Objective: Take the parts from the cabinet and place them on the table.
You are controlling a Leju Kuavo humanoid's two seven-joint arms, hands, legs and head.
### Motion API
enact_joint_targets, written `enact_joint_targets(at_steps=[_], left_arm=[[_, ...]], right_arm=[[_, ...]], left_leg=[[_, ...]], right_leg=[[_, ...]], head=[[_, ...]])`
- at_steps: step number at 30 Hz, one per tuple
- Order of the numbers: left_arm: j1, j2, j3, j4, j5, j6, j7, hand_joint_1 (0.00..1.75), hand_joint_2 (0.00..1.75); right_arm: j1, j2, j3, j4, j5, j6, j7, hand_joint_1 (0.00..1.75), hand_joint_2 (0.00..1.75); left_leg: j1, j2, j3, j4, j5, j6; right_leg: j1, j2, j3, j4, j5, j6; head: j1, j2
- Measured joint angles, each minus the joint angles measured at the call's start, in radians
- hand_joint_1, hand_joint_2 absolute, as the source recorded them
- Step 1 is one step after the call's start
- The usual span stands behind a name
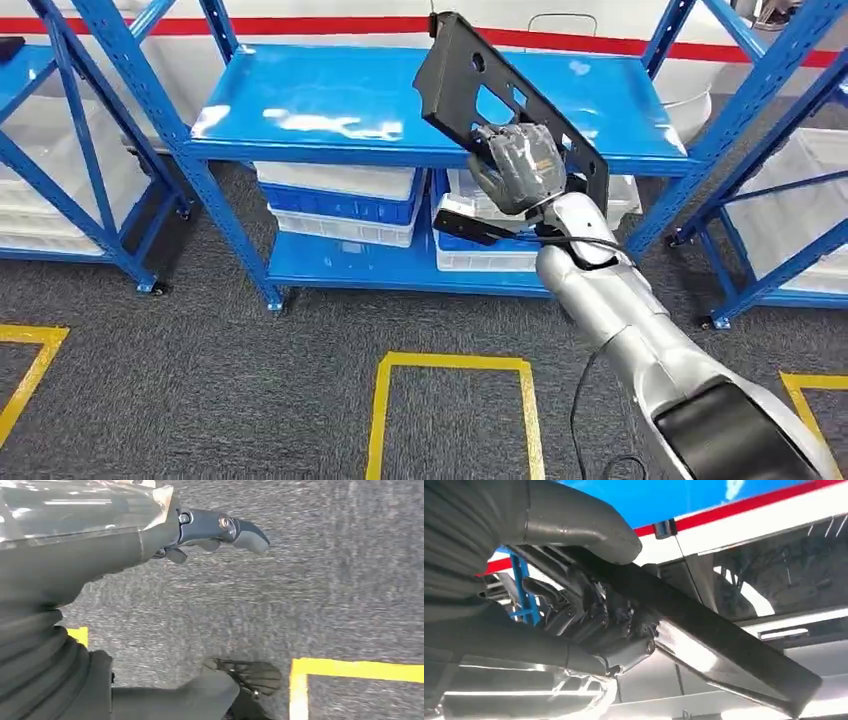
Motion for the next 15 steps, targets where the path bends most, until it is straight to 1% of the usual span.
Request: enact_joint_targets(at_steps=[1, 2, 3, 4, 5, 6, 7, 8, 9, 10, 11, 12, 13, 14, 15], left_arm=[[0.000, 0.000, 0.000, 0.000, 0.000, 0.000, 0.000, 0.00, 1.75], [0.000, 0.000, 0.000, 0.000, 0.000, 0.000, 0.000, 0.00, 1.75], [0.000, 0.000, 0.000, 0.000, 0.003, 0.000, 0.000, 0.00, 1.75], [0.000, 0.000, 0.000, 0.000, 0.005, 0.000, -0.001, 0.00, 1.75], [0.000, 0.000, 0.000, 0.000, 0.007, 0.000, -0.003, 0.00, 1.75], [0.002, 0.001, 0.000, 0.000, 0.007, 0.000, -0.003, 0.00, 1.75], [0.002, 0.001, 0.000, 0.000, 0.008, 0.001, -0.004, 0.00, 1.75], [0.003, 0.001, 0.000, 0.000, 0.008, 0.001, -0.004, 0.00, 1.75], [0.006, 0.002, 0.000, 0.000, 0.009, 0.002, -0.004, 0.00, 1.75], [0.005, 0.002, 0.000, 0.000, 0.010, 0.002, -0.005, 0.00, 1.75], [0.007, 0.002, 0.000, 0.000, 0.010, 0.002, -0.005, 0.00, 1.75], [0.008, 0.002, 0.000, 0.000, 0.011, 0.003, -0.005, 0.00, 1.75], [0.008, 0.002, 0.000, 0.000, 0.011, 0.005, -0.005, 0.00, 1.75], [0.008, 0.002, 0.000, 0.000, 0.011, 0.008, -0.005, 0.00, 1.75], [0.008, 0.002, 0.000, 0.000, 0.012, 0.010, -0.005, 0.00, 1.75]], right_arm=[[0.002, 0.000, 0.000, 0.000, 0.000, 0.000, 0.000, 1.75, 1.75], [0.002, 0.000, 0.000, 0.000, 0.000, 0.000, 0.000, 1.75, 1.75], [0.001, 0.003, 0.000, 0.000, 0.000, 0.000, 0.000, 1.75, 1.75], [0.000, 0.005, -0.001, 0.000, 0.002, -0.001, -0.001, 1.75, 1.75], [-0.003, 0.013, -0.002, 0.000, 0.003, -0.001, -0.002, 1.75, 1.75], [-0.003, 0.016, -0.005, 0.000, 0.003, 0.000, -0.002, 1.75, 1.75], [-0.002, 0.020, -0.005, 0.001, 0.003, 0.000, -0.003, 1.75, 1.75], [-0.002, 0.021, -0.006, 0.002, 0.004, 0.001, -0.004, 1.75, 1.75], [0.001, 0.024, -0.006, 0.003, 0.005, 0.002, -0.004, 1.75, 1.75], [-0.001, 0.029, -0.006, 0.003, 0.005, 0.002, -0.004, 1.75, 1.75], [-0.001, 0.032, -0.007, 0.003, 0.005, 0.002, -0.004, 1.75, 1.75], [-0.001, 0.034, -0.006, 0.003, 0.006, 0.002, -0.004, 1.75, 1.75], [-0.001, 0.037, -0.007, 0.004, 0.006, 0.003, -0.005, 1.75, 1.75], [-0.001, 0.039, -0.006, 0.006, 0.006, 0.003, -0.005, 1.75, 1.75], [0.000, 0.040, -0.006, 0.009, 0.008, 0.003, -0.006, 1.75, 1.75]], left_leg=[[0.000, 0.000, -0.015, 0.001, 0.012, -0.002], [0.001, 0.000, -0.028, 0.001, 0.023, -0.006], [0.001, 0.000, -0.039, 0.002, 0.033, -0.011], [0.000, -0.001, -0.047, 0.003, 0.042, -0.018], [-0.006, 0.002, -0.059, 0.004, 0.051, -0.025], [-0.007, 0.003, -0.061, -0.001, 0.069, -0.028], [-0.006, 0.002, -0.061, -0.004, 0.079, -0.031], [-0.004, 0.000, -0.063, -0.008, 0.086, -0.035], [-0.004, -0.002, -0.067, -0.013, 0.091, -0.043], [-0.001, -0.002, -0.080, 0.005, 0.049, -0.050], [0.001, -0.005, -0.093, 0.054, -0.004, -0.052], [0.002, -0.005, -0.117, 0.139, -0.064, -0.056], [0.002, -0.005, -0.141, 0.227, -0.108, -0.060], [0.002, -0.005, -0.153, 0.292, -0.130, -0.061], [0.002, -0.005, -0.148, 0.317, -0.128, -0.060]], right_leg=[[-0.001, 0.000, 0.034, -0.024, 0.027, 0.013], [-0.001, 0.000, 0.081, -0.083, 0.055, 0.023], [-0.004, 0.000, 0.140, -0.165, 0.071, 0.028], [-0.007, 0.000, 0.205, -0.258, 0.063, 0.024], [0.003, 0.003, 0.260, -0.347, 0.037, 0.016], [0.006, 0.008, 0.248, -0.342, 0.044, 0.008], [0.006, 0.009, 0.239, -0.340, 0.051, 0.010], [0.007, 0.009, 0.235, -0.337, 0.051, 0.009], [-0.009, 0.006, 0.225, -0.350, 0.064, -0.004], [-0.011, 0.005, 0.227, -0.350, 0.074, -0.015], [-0.011, 0.003, 0.219, -0.347, 0.083, -0.029], [-0.006, 0.002, 0.209, -0.347, 0.089, -0.039], [-0.002, 0.001, 0.198, -0.344, 0.095, -0.045], [0.001, -0.001, 0.189, -0.339, 0.098, -0.044], [0.005, -0.001, 0.180, -0.332, 0.100, -0.044]], head=[[0.000, 0.000], [0.002, 0.000], [0.002, 0.000], [0.004, 0.000], [0.007, 0.000], [-0.002, 0.000], [0.000, 0.000], [-0.002, 0.000], [-0.001, 0.000], [-0.003, 0.000], [-0.006, 0.000], [-0.011, 0.000], [-0.009, 0.000], [-0.010, 0.000], [-0.009, 0.000]])
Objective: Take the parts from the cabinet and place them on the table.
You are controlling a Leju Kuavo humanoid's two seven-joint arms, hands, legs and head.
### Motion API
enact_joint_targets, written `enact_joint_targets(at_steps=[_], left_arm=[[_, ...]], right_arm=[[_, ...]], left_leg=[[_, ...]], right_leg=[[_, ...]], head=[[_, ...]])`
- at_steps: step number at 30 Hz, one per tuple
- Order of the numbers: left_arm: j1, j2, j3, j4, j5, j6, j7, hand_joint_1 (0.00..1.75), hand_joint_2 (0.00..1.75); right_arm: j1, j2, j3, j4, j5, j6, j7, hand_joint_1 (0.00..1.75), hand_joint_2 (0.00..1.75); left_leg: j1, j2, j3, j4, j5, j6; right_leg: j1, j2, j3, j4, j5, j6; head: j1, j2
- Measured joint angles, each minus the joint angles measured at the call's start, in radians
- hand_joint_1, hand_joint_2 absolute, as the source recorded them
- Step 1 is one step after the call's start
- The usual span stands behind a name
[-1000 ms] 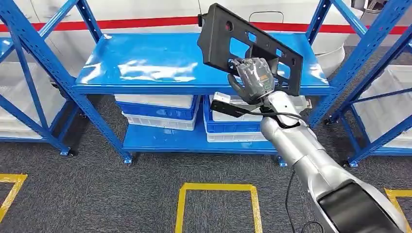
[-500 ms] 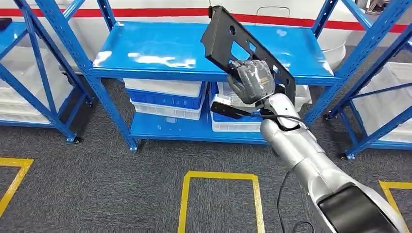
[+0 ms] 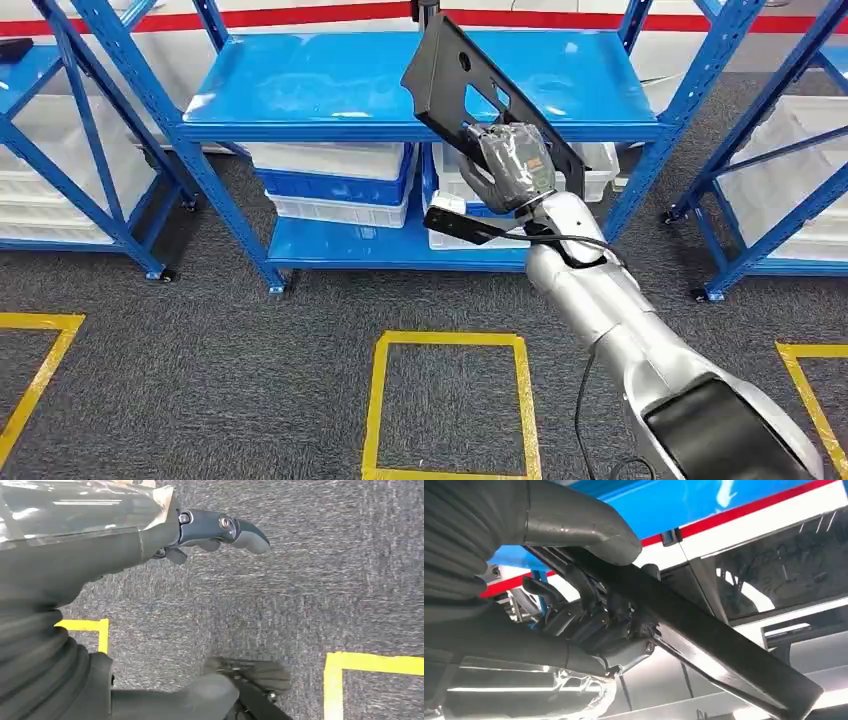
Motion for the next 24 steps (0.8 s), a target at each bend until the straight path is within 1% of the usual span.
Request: enact_joint_targets(at_steps=[1, 2, 3, 4, 5, 6, 7, 8, 9, 10, 11, 12, 13, 14, 15, 16, 17, 18, 19, 20, 21, 22, 23, 24], left_arm=[[0.000, 0.000, 0.000, 0.000, 0.001, 0.002, 0.000, 0.00, 1.75], [0.000, 0.000, 0.000, 0.000, 0.001, 0.005, 0.000, 0.00, 1.75], [-0.001, 0.000, 0.000, 0.000, 0.001, 0.008, 0.000, 0.00, 1.75], [-0.003, 0.000, 0.000, 0.000, 0.001, 0.009, 0.001, 0.00, 1.75], [-0.003, 0.010, 0.000, 0.000, 0.001, 0.011, 0.003, 0.00, 1.75], [-0.002, 0.004, 0.000, 0.000, -0.003, 0.011, 0.003, 0.00, 1.75], [-0.002, 0.005, 0.000, 0.000, -0.003, 0.011, 0.003, 0.00, 1.75], [-0.002, 0.005, 0.000, 0.000, -0.003, 0.012, 0.004, 0.00, 1.75], [-0.002, 0.005, 0.000, 0.000, -0.004, 0.012, 0.005, 0.00, 1.75], [-0.003, 0.003, 0.000, 0.000, -0.004, 0.012, 0.005, 0.00, 1.75], [-0.005, 0.003, 0.000, 0.000, -0.004, 0.012, 0.005, 0.00, 1.75], [-0.007, 0.002, 0.000, 0.000, -0.006, 0.012, 0.006, 0.00, 1.75], [-0.008, 0.000, 0.000, 0.000, -0.006, 0.012, 0.007, 0.00, 1.75], [-0.008, -0.002, 0.000, 0.000, -0.007, 0.012, 0.007, 0.00, 1.75], [-0.008, -0.005, 0.000, 0.000, -0.008, 0.010, 0.007, 0.00, 1.75], [-0.008, -0.006, 0.000, 0.000, -0.008, 0.010, 0.007, 0.00, 1.75], [-0.008, -0.007, 0.000, 0.000, -0.008, 0.010, 0.007, 0.00, 1.75], [-0.009, -0.008, 0.000, 0.000, -0.008, 0.010, 0.007, 0.00, 1.75], [-0.010, -0.008, 0.000, 0.000, -0.008, 0.011, 0.007, 0.00, 1.75], [-0.011, -0.004, 0.001, -0.001, -0.007, 0.014, 0.008, 0.00, 1.75], [-0.012, -0.006, 0.001, 0.000, -0.006, 0.017, 0.008, 0.00, 1.75], [-0.011, -0.006, 0.001, 0.000, -0.005, 0.022, 0.009, 0.00, 1.75], [-0.009, -0.006, 0.001, 0.000, -0.005, 0.024, 0.011, 0.00, 1.75], [-0.005, -0.006, 0.001, 0.000, -0.005, 0.026, 0.013, 0.00, 1.75]], right_arm=[[0.000, 0.002, 0.000, 0.002, 0.000, 0.000, -0.001, 1.75, 1.75], [0.000, 0.003, 0.000, 0.002, 0.000, 0.000, -0.002, 1.75, 1.75], [-0.002, 0.004, -0.002, 0.002, 0.000, 0.001, -0.004, 1.75, 1.75], [-0.002, 0.005, -0.003, 0.002, 0.000, 0.001, -0.005, 1.75, 1.75], [-0.008, 0.004, -0.004, 0.003, -0.003, 0.002, -0.006, 1.75, 1.75], [-0.009, 0.007, -0.004, 0.005, -0.003, 0.004, -0.007, 1.75, 1.75], [-0.009, 0.007, -0.004, 0.006, -0.005, 0.004, -0.008, 1.75, 1.75], [-0.010, 0.008, -0.004, 0.006, -0.005, 0.004, -0.009, 1.75, 1.75], [-0.010, 0.008, -0.005, 0.006, -0.006, 0.004, -0.010, 1.75, 1.75], [-0.011, 0.006, -0.006, 0.007, -0.006, 0.004, -0.010, 1.75, 1.75], [-0.016, 0.004, -0.006, 0.007, -0.006, 0.005, -0.010, 1.75, 1.75], [-0.020, 0.003, -0.006, 0.008, -0.009, 0.005, -0.010, 1.75, 1.75], [-0.021, 0.001, -0.006, 0.008, -0.010, 0.005, -0.010, 1.75, 1.75], [-0.020, -0.001, -0.007, 0.009, -0.010, 0.006, -0.010, 1.75, 1.75], [-0.019, -0.003, -0.007, 0.010, -0.011, 0.007, -0.011, 1.75, 1.75], [-0.019, -0.005, -0.007, 0.010, -0.012, 0.010, -0.011, 1.75, 1.75], [-0.019, -0.005, -0.007, 0.010, -0.013, 0.013, -0.012, 1.75, 1.75], [-0.021, -0.006, -0.010, 0.010, -0.016, 0.014, -0.014, 1.75, 1.75], [-0.023, -0.006, -0.012, 0.010, -0.017, 0.015, -0.015, 1.75, 1.75], [-0.028, -0.005, -0.013, 0.010, -0.018, 0.014, -0.016, 1.75, 1.75], [-0.029, 0.000, -0.015, 0.010, -0.018, 0.014, -0.017, 1.75, 1.75], [-0.028, 0.002, -0.015, 0.010, -0.018, 0.015, -0.017, 1.75, 1.75], [-0.028, 0.005, -0.015, 0.011, -0.018, 0.015, -0.018, 1.75, 1.75], [-0.027, 0.009, -0.014, 0.013, -0.017, 0.016, -0.019, 1.75, 1.75]], left_leg=[[0.000, 0.000, 0.031, -0.024, 0.019, 0.004], [-0.002, -0.001, 0.082, -0.093, 0.046, 0.013], [-0.004, -0.004, 0.146, -0.186, 0.075, 0.028], [-0.009, -0.009, 0.185, -0.255, 0.062, 0.050], [-0.014, -0.010, 0.202, -0.272, 0.053, 0.063], [-0.021, -0.006, 0.200, -0.284, 0.061, 0.063], [-0.028, -0.008, 0.197, -0.287, 0.067, 0.066], [-0.030, -0.008, 0.196, -0.289, 0.074, 0.073], [-0.030, -0.006, 0.200, -0.311, 0.094, 0.081], [-0.015, 0.005, 0.208, -0.342, 0.112, 0.075], [-0.015, 0.006, 0.201, -0.351, 0.125, 0.081], [-0.011, 0.007, 0.188, -0.352, 0.136, 0.078], [-0.009, 0.008, 0.176, -0.351, 0.144, 0.071], [-0.007, 0.009, 0.163, -0.351, 0.154, 0.067], [-0.003, 0.010, 0.151, -0.349, 0.163, 0.061], [0.003, 0.012, 0.137, -0.347, 0.173, 0.054], [0.010, 0.013, 0.124, -0.342, 0.181, 0.046], [0.022, 0.013, 0.100, -0.328, 0.190, 0.033], [0.028, 0.013, 0.080, -0.311, 0.195, 0.025], [0.025, 0.012, 0.059, -0.299, 0.201, 0.014], [0.022, 0.012, 0.049, -0.290, 0.209, 0.005], [0.020, 0.009, 0.045, -0.291, 0.222, 0.002], [0.021, 0.009, 0.042, -0.298, 0.239, 0.003], [0.026, 0.011, 0.040, -0.307, 0.253, 0.000]], right_leg=[[0.003, 0.000, -0.009, 0.007, 0.002, -0.003], [0.008, 0.001, -0.016, 0.015, 0.002, -0.002], [0.014, 0.002, -0.020, 0.020, 0.002, -0.002], [0.013, 0.002, -0.022, 0.022, 0.003, -0.002], [0.014, 0.000, -0.031, 0.022, 0.009, 0.009], [0.006, -0.001, -0.031, 0.023, 0.015, 0.017], [0.000, -0.002, -0.035, 0.023, 0.021, 0.026], [-0.005, -0.001, -0.038, 0.018, 0.029, 0.035], [0.004, 0.001, -0.037, 0.008, 0.038, 0.043], [0.006, 0.001, -0.045, 0.022, 0.016, 0.037], [0.007, 0.003, -0.067, 0.050, -0.019, 0.033], [0.001, 0.004, -0.091, 0.123, -0.071, 0.030], [-0.001, 0.005, -0.111, 0.192, -0.108, 0.031], [-0.009, 0.004, -0.131, 0.267, -0.136, 0.040], [-0.015, 0.004, -0.136, 0.309, -0.138, 0.053], [-0.023, 0.004, -0.123, 0.308, -0.118, 0.073], [-0.028, 0.004, -0.097, 0.279, -0.087, 0.093], [-0.038, 0.004, -0.039, 0.197, -0.040, 0.122], [-0.049, 0.003, 0.015, 0.117, -0.028, 0.135], [-0.038, 0.005, 0.058, 0.056, -0.077, 0.137], [-0.022, 0.009, 0.052, 0.035, -0.087, 0.109], [-0.027, 0.006, 0.040, 0.039, -0.082, 0.100], [-0.029, 0.007, 0.031, 0.048, -0.074, 0.086], [-0.029, 0.006, 0.019, 0.053, -0.066, 0.073]], head=[[-0.001, 0.000], [-0.002, 0.000], [-0.002, 0.000], [-0.002, 0.000], [0.012, 0.000], [0.011, 0.000], [0.003, 0.000], [-0.001, 0.000], [0.000, 0.000], [0.001, 0.000], [0.003, 0.000], [0.005, 0.000], [0.007, 0.000], [0.006, 0.000], [0.006, 0.000], [0.006, 0.000], [0.006, 0.000], [0.007, 0.000], [0.007, 0.000], [0.014, 0.000], [0.014, 0.000], [0.010, 0.000], [0.002, 0.000], [0.002, 0.000]])
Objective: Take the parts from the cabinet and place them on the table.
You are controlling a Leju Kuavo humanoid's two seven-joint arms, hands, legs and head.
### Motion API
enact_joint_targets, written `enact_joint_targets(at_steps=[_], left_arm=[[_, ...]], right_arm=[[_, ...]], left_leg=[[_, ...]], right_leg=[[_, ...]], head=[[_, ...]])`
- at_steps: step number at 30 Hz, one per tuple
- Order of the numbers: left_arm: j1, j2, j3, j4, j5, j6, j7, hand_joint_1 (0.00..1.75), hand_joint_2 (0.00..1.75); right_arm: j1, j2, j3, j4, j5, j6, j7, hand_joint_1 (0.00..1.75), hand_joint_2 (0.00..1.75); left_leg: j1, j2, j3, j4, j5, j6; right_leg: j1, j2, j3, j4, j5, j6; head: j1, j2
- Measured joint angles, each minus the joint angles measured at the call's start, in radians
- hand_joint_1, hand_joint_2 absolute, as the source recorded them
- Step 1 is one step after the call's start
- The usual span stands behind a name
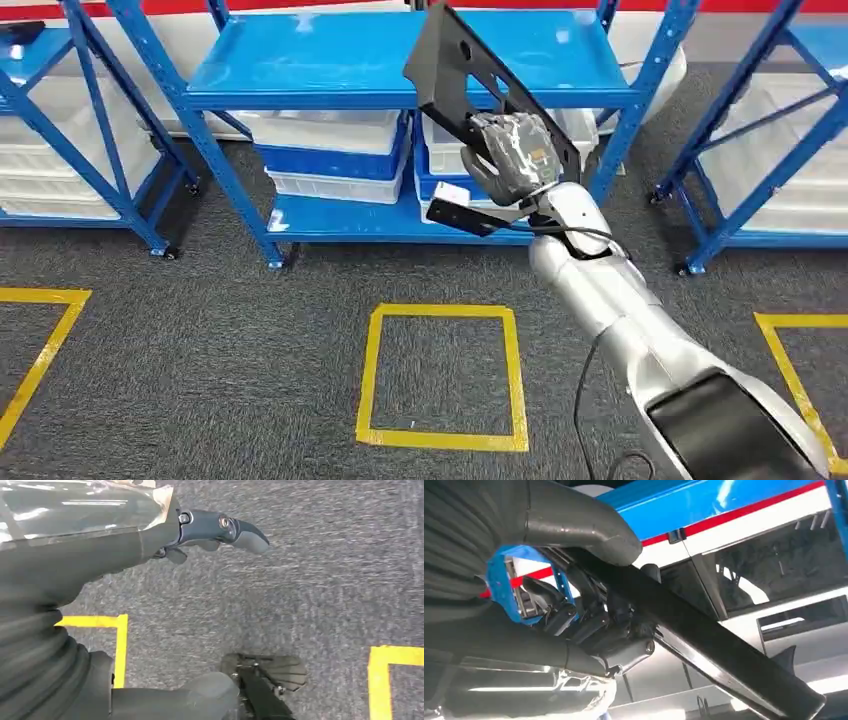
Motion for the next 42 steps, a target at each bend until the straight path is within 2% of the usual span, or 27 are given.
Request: enact_joint_targets(at_steps=[1, 3, 5, 6, 8, 10, 11, 12, 13, 16, 17, 18, 19, 21, 23, 24, 26, 27, 28, 29, 33, 36, 37, 38, 39, 41, 42], left_arm=[[0.004, 0.000, 0.000, 0.003, 0.000, 0.001, 0.001, 0.00, 1.75], [0.005, 0.000, 0.000, 0.003, 0.001, 0.003, 0.002, 0.00, 1.75], [0.003, 0.000, 0.000, 0.003, 0.001, 0.004, 0.002, 0.00, 1.75], [0.001, 0.000, 0.000, 0.003, 0.001, 0.005, 0.002, 0.00, 1.75], [0.000, 0.000, 0.000, 0.003, 0.001, 0.005, 0.002, 0.00, 1.75], [-0.001, 0.000, 0.000, 0.003, 0.001, 0.006, 0.002, 0.00, 1.75], [-0.005, 0.005, 0.000, 0.002, 0.001, 0.006, 0.002, 0.00, 1.75], [-0.008, 0.005, 0.000, 0.000, 0.001, 0.006, 0.001, 0.00, 1.75], [-0.011, 0.005, 0.000, 0.000, 0.001, 0.006, 0.001, 0.00, 1.75], [-0.010, 0.004, 0.000, 0.000, 0.000, 0.007, 0.001, 0.00, 1.75], [-0.009, 0.004, 0.001, 0.000, 0.000, 0.007, 0.002, 0.00, 1.75], [-0.010, 0.002, 0.001, 0.000, 0.000, 0.007, 0.003, 0.00, 1.75], [-0.011, 0.003, 0.001, 0.000, 0.000, 0.007, 0.004, 0.00, 1.75], [-0.010, 0.001, 0.001, 0.000, 0.000, 0.006, 0.006, 0.00, 1.75], [-0.010, -0.001, 0.001, 0.000, 0.000, 0.006, 0.008, 0.00, 1.75], [-0.010, -0.001, 0.001, 0.000, 0.000, 0.006, 0.009, 0.00, 1.75], [-0.010, -0.002, 0.002, 0.000, 0.003, 0.008, 0.009, 0.00, 1.75], [-0.011, -0.001, 0.003, 0.000, 0.005, 0.010, 0.009, 0.00, 1.75], [-0.011, 0.000, 0.005, -0.002, 0.008, 0.012, 0.009, 0.00, 1.75], [-0.010, 0.000, 0.008, -0.002, 0.011, 0.012, 0.009, 0.00, 1.75], [0.000, 0.002, 0.013, -0.002, 0.013, 0.013, 0.007, 0.00, 1.75], [0.006, 0.002, 0.015, 0.000, 0.013, 0.013, 0.007, 0.00, 1.75], [0.005, 0.002, 0.016, 0.000, 0.013, 0.012, 0.007, 0.00, 1.75], [0.003, 0.002, 0.017, 0.000, 0.013, 0.012, 0.007, 0.00, 1.75], [0.002, 0.002, 0.018, 0.000, 0.013, 0.012, 0.006, 0.00, 1.75], [0.002, 0.002, 0.018, 0.000, 0.013, 0.007, 0.006, 0.00, 1.75], [0.001, 0.002, 0.018, 0.000, 0.013, 0.005, 0.005, 0.00, 1.75]], right_arm=[[0.000, 0.002, 0.001, 0.003, 0.001, 0.001, 0.000, 1.75, 1.75], [-0.003, 0.011, 0.001, 0.005, 0.003, 0.002, 0.002, 1.75, 1.75], [-0.007, 0.019, 0.001, 0.006, 0.004, 0.000, 0.004, 1.75, 1.75], [-0.007, 0.021, 0.001, 0.008, 0.005, 0.000, 0.005, 1.75, 1.75], [-0.008, 0.023, 0.001, 0.011, 0.005, 0.000, 0.006, 1.75, 1.75], [-0.011, 0.024, 0.000, 0.011, 0.005, 0.000, 0.006, 1.75, 1.75], [-0.015, 0.026, -0.001, 0.010, 0.005, -0.001, 0.006, 1.75, 1.75], [-0.019, 0.026, -0.005, 0.011, 0.005, -0.002, 0.007, 1.75, 1.75], [-0.023, 0.027, -0.006, 0.011, 0.004, -0.002, 0.007, 1.75, 1.75], [-0.028, 0.032, -0.006, 0.012, 0.005, -0.002, 0.007, 1.75, 1.75], [-0.030, 0.026, -0.008, 0.015, 0.005, -0.001, 0.007, 1.75, 1.75], [-0.032, 0.026, -0.007, 0.016, 0.005, -0.001, 0.007, 1.75, 1.75], [-0.035, 0.026, -0.008, 0.017, 0.006, -0.001, 0.007, 1.75, 1.75], [-0.038, 0.023, -0.012, 0.019, 0.005, -0.001, 0.008, 1.75, 1.75], [-0.036, 0.023, -0.013, 0.022, 0.006, -0.002, 0.009, 1.75, 1.75], [-0.034, 0.024, -0.013, 0.024, 0.007, -0.002, 0.009, 1.75, 1.75], [-0.035, 0.028, -0.013, 0.025, 0.009, -0.003, 0.009, 1.75, 1.75], [-0.036, 0.033, -0.013, 0.025, 0.010, -0.004, 0.009, 1.75, 1.75], [-0.038, 0.040, -0.014, 0.025, 0.010, -0.005, 0.010, 1.75, 1.75], [-0.037, 0.044, -0.016, 0.025, 0.011, -0.006, 0.010, 1.75, 1.75], [-0.033, 0.051, -0.016, 0.031, 0.011, -0.007, 0.011, 1.75, 1.75], [-0.035, 0.059, -0.015, 0.039, 0.011, -0.010, 0.014, 1.75, 1.75], [-0.035, 0.064, -0.016, 0.041, 0.011, -0.011, 0.013, 1.75, 1.75], [-0.035, 0.066, -0.016, 0.043, 0.011, -0.012, 0.013, 1.75, 1.75], [-0.035, 0.067, -0.016, 0.046, 0.011, -0.012, 0.011, 1.75, 1.75], [-0.035, 0.068, -0.016, 0.051, 0.011, -0.013, 0.011, 1.75, 1.75], [-0.036, 0.068, -0.018, 0.052, 0.012, -0.014, 0.011, 1.75, 1.75]], left_leg=[[0.007, 0.001, -0.011, 0.006, -0.018, -0.005], [0.004, -0.004, -0.035, 0.109, -0.170, -0.005], [0.003, -0.007, -0.060, 0.273, -0.276, -0.005], [0.002, -0.008, -0.062, 0.344, -0.290, -0.002], [-0.003, -0.010, -0.014, 0.356, -0.240, 0.012], [-0.017, -0.013, 0.107, 0.235, -0.207, 0.045], [-0.030, -0.017, 0.185, 0.142, -0.250, 0.068], [-0.038, -0.012, 0.249, 0.038, -0.299, 0.072], [-0.040, -0.012, 0.240, 0.040, -0.292, 0.059], [-0.051, -0.012, 0.216, 0.014, -0.246, 0.075], [-0.035, -0.008, 0.216, -0.001, -0.225, 0.074], [-0.038, -0.005, 0.207, -0.009, -0.207, 0.071], [-0.038, -0.004, 0.191, -0.009, -0.191, 0.083], [-0.038, -0.003, 0.149, -0.008, -0.153, 0.075], [-0.036, -0.001, 0.106, -0.006, -0.121, 0.069], [-0.034, 0.002, 0.079, -0.005, -0.101, 0.064], [-0.028, 0.004, 0.031, 0.004, -0.068, 0.050], [-0.029, 0.003, 0.014, 0.017, -0.057, 0.040], [-0.035, 0.001, -0.004, 0.026, -0.050, 0.032], [-0.036, 0.004, -0.003, 0.025, -0.037, 0.027], [-0.023, 0.000, -0.010, -0.007, 0.014, 0.013], [-0.020, -0.005, -0.059, 0.165, -0.218, -0.001], [-0.019, -0.005, -0.073, 0.251, -0.264, -0.004], [-0.019, -0.005, -0.077, 0.321, -0.266, -0.004], [-0.019, -0.005, -0.061, 0.350, -0.232, -0.001], [-0.020, -0.007, 0.029, 0.281, -0.174, 0.013], [-0.023, -0.012, 0.105, 0.197, -0.176, 0.024]], right_leg=[[-0.005, -0.002, -0.011, -0.002, 0.015, -0.024], [0.002, -0.005, -0.041, -0.002, 0.043, -0.053], [0.012, -0.004, -0.074, -0.001, 0.069, -0.061], [0.018, -0.005, -0.091, 0.000, 0.083, -0.062], [0.027, -0.005, -0.123, 0.000, 0.110, -0.063], [0.035, -0.002, -0.151, -0.001, 0.137, -0.063], [0.030, -0.003, -0.156, -0.001, 0.147, -0.061], [0.038, -0.003, -0.160, -0.003, 0.159, -0.052], [0.033, -0.008, -0.158, -0.014, 0.175, -0.044], [0.032, -0.009, -0.160, -0.043, 0.216, -0.026], [0.033, -0.007, -0.166, -0.032, 0.205, -0.030], [0.033, -0.005, -0.178, -0.018, 0.164, -0.037], [0.032, -0.005, -0.189, 0.016, 0.112, -0.049], [0.027, -0.005, -0.218, 0.166, 0.000, -0.056], [0.021, -0.005, -0.224, 0.283, -0.009, -0.033], [0.017, -0.005, -0.206, 0.303, 0.032, -0.009], [0.009, -0.005, -0.112, 0.219, 0.088, 0.020], [0.002, -0.005, -0.030, 0.121, 0.048, 0.016], [0.016, -0.003, 0.050, 0.012, -0.022, 0.004], [0.020, 0.002, 0.034, -0.010, -0.038, -0.018], [0.013, -0.008, 0.006, -0.015, 0.005, -0.059], [0.015, -0.009, -0.037, -0.012, 0.052, -0.072], [0.017, -0.009, -0.055, -0.011, 0.066, -0.072], [0.019, -0.008, -0.073, -0.010, 0.080, -0.072], [0.021, -0.008, -0.090, -0.010, 0.093, -0.070], [0.025, -0.007, -0.116, -0.010, 0.116, -0.066], [0.027, -0.006, -0.126, -0.011, 0.127, -0.064]], head=[[-0.003, 0.000], [-0.006, 0.000], [-0.009, 0.000], [-0.008, 0.000], [-0.009, 0.000], [-0.009, 0.000], [-0.009, 0.000], [-0.009, 0.000], [-0.005, 0.000], [-0.013, 0.000], [-0.012, 0.000], [-0.011, 0.000], [-0.006, 0.000], [-0.003, 0.000], [-0.003, 0.000], [-0.002, 0.000], [-0.003, 0.000], [-0.001, 0.000], [0.002, 0.000], [-0.008, 0.000], [-0.013, 0.000], [-0.017, 0.000], [-0.017, 0.000], [-0.018, 0.000], [-0.017, 0.000], [-0.018, 0.000], [-0.018, 0.000]])
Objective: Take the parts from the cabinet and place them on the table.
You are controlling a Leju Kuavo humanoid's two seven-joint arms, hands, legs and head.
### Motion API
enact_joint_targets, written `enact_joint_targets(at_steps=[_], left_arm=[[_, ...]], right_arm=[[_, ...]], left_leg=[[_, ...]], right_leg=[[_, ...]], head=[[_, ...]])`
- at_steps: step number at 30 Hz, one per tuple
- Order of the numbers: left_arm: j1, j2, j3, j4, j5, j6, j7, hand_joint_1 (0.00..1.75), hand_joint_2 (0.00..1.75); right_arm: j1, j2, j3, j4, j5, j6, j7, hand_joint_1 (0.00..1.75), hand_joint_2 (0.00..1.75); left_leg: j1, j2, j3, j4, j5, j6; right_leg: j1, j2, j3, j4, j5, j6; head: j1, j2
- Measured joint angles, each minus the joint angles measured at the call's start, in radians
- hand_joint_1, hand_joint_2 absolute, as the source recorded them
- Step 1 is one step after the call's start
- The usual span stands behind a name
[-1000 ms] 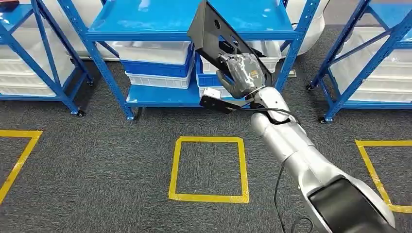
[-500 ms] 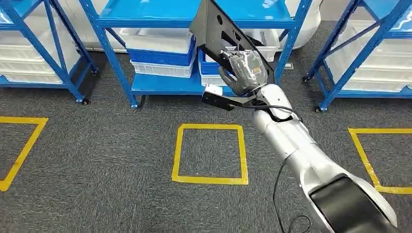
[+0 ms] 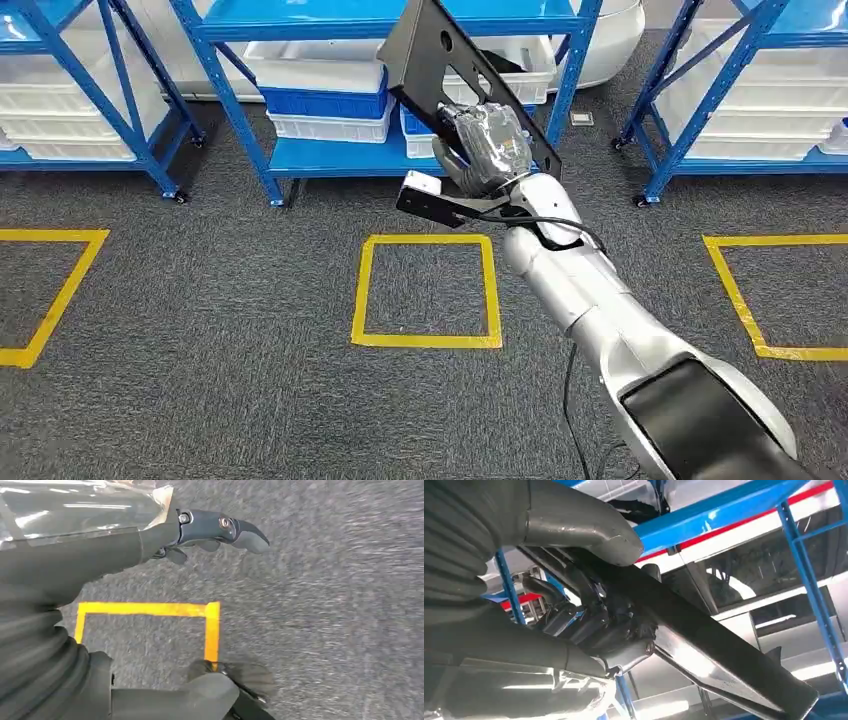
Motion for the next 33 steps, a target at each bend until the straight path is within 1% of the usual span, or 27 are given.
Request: enact_joint_targets(at_steps=[1, 2, 3, 5, 6, 8, 10, 11, 12, 13, 14, 15, 17, 18, 20, 21, 22, 23, 24, 25, 26, 27, 28, 30, 31, 32, 33], left_arm=[[-0.002, 0.003, 0.000, -0.001, 0.000, -0.002, -0.001, 0.00, 1.75], [-0.004, 0.004, 0.000, -0.001, -0.001, -0.003, -0.005, 0.00, 1.75], [-0.005, 0.004, 0.000, -0.001, -0.002, -0.003, -0.006, 0.00, 1.75], [-0.006, 0.004, 0.000, -0.001, -0.002, -0.003, -0.007, 0.00, 1.75], [-0.006, 0.002, 0.000, -0.001, -0.002, -0.004, -0.007, 0.00, 1.75], [-0.008, 0.002, 0.000, -0.001, -0.002, -0.004, -0.009, 0.00, 1.75], [-0.008, 0.002, 0.000, -0.001, -0.002, -0.008, -0.010, 0.00, 1.75], [-0.008, 0.001, 0.000, -0.001, -0.003, -0.008, -0.010, 0.00, 1.75], [-0.008, 0.001, 0.000, -0.001, -0.003, -0.008, -0.011, 0.00, 1.75], [-0.008, 0.000, 0.000, -0.001, -0.003, -0.008, -0.012, 0.00, 1.75], [-0.008, 0.000, 0.000, -0.001, -0.003, -0.008, -0.012, 0.00, 1.75], [-0.008, 0.000, 0.000, -0.001, -0.003, -0.008, -0.012, 0.00, 1.75], [-0.009, 0.001, 0.000, -0.001, -0.003, -0.007, -0.013, 0.00, 1.75], [-0.009, 0.000, 0.001, -0.001, -0.003, -0.007, -0.013, 0.00, 1.75], [-0.007, 0.000, 0.001, -0.001, -0.003, -0.006, -0.013, 0.00, 1.75], [-0.001, 0.001, 0.002, 0.001, -0.003, -0.005, -0.013, 0.00, 1.75], [0.000, 0.002, 0.002, 0.001, -0.003, -0.004, -0.013, 0.00, 1.75], [0.003, 0.001, 0.002, 0.001, -0.002, -0.004, -0.011, 0.00, 1.75], [0.004, 0.001, 0.003, 0.001, -0.002, -0.002, -0.011, 0.00, 1.75], [0.003, 0.001, 0.003, 0.001, -0.002, -0.002, -0.011, 0.00, 1.75], [0.001, 0.001, 0.004, 0.001, -0.002, -0.002, -0.011, 0.00, 1.75], [0.001, 0.001, 0.006, 0.001, -0.002, -0.002, -0.011, 0.00, 1.75], [0.001, 0.001, 0.008, 0.001, -0.001, -0.001, -0.010, 0.00, 1.75], [0.001, 0.001, 0.011, 0.000, -0.001, -0.001, -0.009, 0.00, 1.75], [-0.001, 0.001, 0.011, 0.000, -0.001, 0.000, -0.009, 0.00, 1.75], [-0.003, 0.001, 0.011, -0.001, -0.001, 0.003, -0.011, 0.00, 1.75], [-0.005, 0.000, 0.013, -0.001, -0.001, 0.005, -0.013, 0.00, 1.75]], right_arm=[[-0.002, 0.003, -0.003, 0.000, 0.000, 0.000, 0.000, 1.75, 1.75], [-0.004, 0.004, -0.008, 0.000, 0.000, -0.001, 0.000, 1.75, 1.75], [-0.006, 0.005, -0.010, 0.001, 0.001, -0.005, 0.000, 1.75, 1.75], [-0.008, 0.009, -0.012, 0.002, 0.002, -0.005, 0.000, 1.75, 1.75], [-0.008, 0.005, -0.016, 0.004, 0.002, -0.005, 0.000, 1.75, 1.75], [-0.011, 0.003, -0.019, 0.007, 0.002, -0.004, 0.000, 1.75, 1.75], [-0.010, 0.001, -0.024, 0.010, 0.001, -0.004, 0.000, 1.75, 1.75], [-0.009, 0.000, -0.024, 0.013, 0.000, -0.004, 0.000, 1.75, 1.75], [-0.007, 0.000, -0.024, 0.014, 0.000, -0.004, 0.000, 1.75, 1.75], [-0.006, 0.000, -0.025, 0.016, 0.000, -0.005, 0.000, 1.75, 1.75], [-0.006, 0.000, -0.026, 0.017, -0.001, -0.005, -0.001, 1.75, 1.75], [-0.007, 0.001, -0.028, 0.017, -0.001, -0.005, -0.001, 1.75, 1.75], [-0.009, 0.009, -0.031, 0.016, -0.001, -0.005, -0.002, 1.75, 1.75], [-0.009, 0.009, -0.032, 0.016, -0.002, -0.005, -0.003, 1.75, 1.75], [-0.007, 0.011, -0.032, 0.017, -0.005, -0.006, -0.003, 1.75, 1.75], [-0.004, 0.011, -0.032, 0.019, -0.005, -0.006, -0.003, 1.75, 1.75], [-0.003, 0.015, -0.032, 0.021, -0.003, -0.005, -0.003, 1.75, 1.75], [-0.003, 0.019, -0.032, 0.021, 0.001, -0.004, -0.001, 1.75, 1.75], [-0.004, 0.023, -0.032, 0.021, 0.003, -0.003, 0.000, 1.75, 1.75], [-0.004, 0.026, -0.032, 0.021, 0.005, -0.002, 0.001, 1.75, 1.75], [-0.002, 0.027, -0.033, 0.021, 0.008, 0.000, 0.001, 1.75, 1.75], [0.000, 0.028, -0.033, 0.023, 0.010, 0.000, 0.001, 1.75, 1.75], [0.001, 0.029, -0.033, 0.023, 0.010, 0.000, 0.002, 1.75, 1.75], [0.000, 0.033, -0.038, 0.023, 0.010, 0.000, 0.002, 1.75, 1.75], [-0.002, 0.036, -0.042, 0.023, 0.010, 0.000, 0.003, 1.75, 1.75], [-0.004, 0.040, -0.048, 0.022, 0.011, -0.002, 0.003, 1.75, 1.75], [-0.007, 0.047, -0.050, 0.023, 0.012, -0.002, 0.003, 1.75, 1.75]], left_leg=[[-0.005, -0.005, 0.079, -0.108, -0.062, 0.015], [-0.007, -0.005, 0.118, -0.179, -0.087, 0.012], [-0.014, -0.004, 0.108, -0.170, -0.080, 0.011], [-0.021, -0.003, 0.101, -0.184, -0.055, 0.028], [-0.005, 0.006, 0.096, -0.210, -0.027, 0.032], [-0.011, 0.009, 0.067, -0.221, 0.010, 0.043], [-0.014, 0.010, 0.031, -0.219, 0.040, 0.041], [-0.015, 0.010, 0.011, -0.218, 0.055, 0.040], [-0.015, 0.011, -0.009, -0.217, 0.069, 0.039], [-0.015, 0.012, -0.027, -0.215, 0.084, 0.036], [-0.015, 0.012, -0.049, -0.212, 0.099, 0.033], [-0.015, 0.012, -0.065, -0.205, 0.110, 0.028], [-0.021, 0.012, -0.087, -0.192, 0.127, 0.017], [-0.022, 0.012, -0.087, -0.198, 0.140, 0.011], [-0.018, 0.012, -0.090, -0.211, 0.169, 0.003], [-0.012, 0.010, -0.098, -0.215, 0.175, -0.001], [-0.011, 0.006, -0.110, -0.194, 0.119, -0.010], [-0.008, 0.005, -0.125, -0.139, 0.040, -0.018], [-0.005, 0.004, -0.143, -0.063, -0.024, -0.026], [-0.002, 0.003, -0.160, 0.021, -0.068, -0.031], [0.000, 0.002, -0.169, 0.098, -0.090, -0.036], [0.003, 0.002, -0.160, 0.131, -0.079, -0.039], [0.006, 0.002, -0.132, 0.121, -0.051, -0.040], [0.010, 0.002, -0.019, 0.001, 0.002, -0.036], [0.011, 0.001, 0.059, -0.089, -0.018, -0.031], [0.005, 0.000, 0.122, -0.179, -0.067, -0.026], [0.002, -0.001, 0.126, -0.198, -0.075, -0.019]], right_leg=[[0.001, 0.000, -0.005, 0.000, 0.008, 0.005], [0.002, -0.003, -0.006, 0.000, 0.017, 0.012], [-0.002, -0.005, -0.005, -0.009, 0.030, 0.023], [-0.005, -0.004, -0.006, -0.025, 0.056, 0.038], [0.001, -0.004, -0.014, -0.018, 0.052, 0.039], [0.001, 0.001, -0.056, 0.060, -0.061, 0.015], [0.000, 0.001, -0.075, 0.201, -0.150, 0.011], [0.000, 0.001, -0.080, 0.266, -0.157, 0.022], [0.000, 0.001, -0.073, 0.295, -0.134, 0.037], [0.000, 0.001, -0.046, 0.285, -0.099, 0.052], [0.000, 0.001, 0.005, 0.234, -0.065, 0.062], [0.000, 0.001, 0.069, 0.158, -0.062, 0.061], [0.010, 0.003, 0.202, -0.041, -0.157, 0.033], [0.009, 0.005, 0.178, -0.038, -0.155, 0.023], [0.010, 0.004, 0.166, -0.038, -0.136, 0.009], [-0.006, 0.001, 0.156, -0.041, -0.120, -0.001], [-0.005, -0.001, 0.150, -0.041, -0.105, -0.009], [-0.005, -0.002, 0.135, -0.040, -0.088, -0.017], [-0.005, -0.001, 0.119, -0.039, -0.074, -0.018], [-0.005, -0.001, 0.103, -0.038, -0.061, -0.018], [-0.005, -0.002, 0.085, -0.037, -0.047, -0.015], [-0.005, -0.002, 0.069, -0.037, -0.035, -0.013], [-0.005, -0.002, 0.054, -0.037, -0.023, -0.009], [-0.007, -0.001, 0.026, -0.036, -0.004, -0.002], [-0.007, 0.000, 0.019, -0.034, 0.006, 0.004], [-0.001, 0.001, 0.013, -0.034, 0.012, 0.010], [-0.001, -0.001, 0.014, -0.036, 0.021, 0.019]], head=[[0.001, 0.000], [0.003, 0.000], [0.001, 0.000], [-0.001, 0.000], [0.002, 0.000], [0.007, 0.000], [0.013, 0.000], [0.013, 0.000], [0.014, 0.000], [0.014, 0.000], [0.014, 0.000], [0.014, 0.000], [0.016, 0.000], [0.008, 0.000], [0.008, 0.000], [0.010, 0.000], [0.010, 0.000], [0.003, 0.000], [0.001, 0.000], [0.002, 0.000], [0.002, 0.000], [0.001, 0.000], [0.002, 0.000], [0.001, 0.000], [0.001, 0.000], [0.001, 0.000], [0.006, 0.000]])
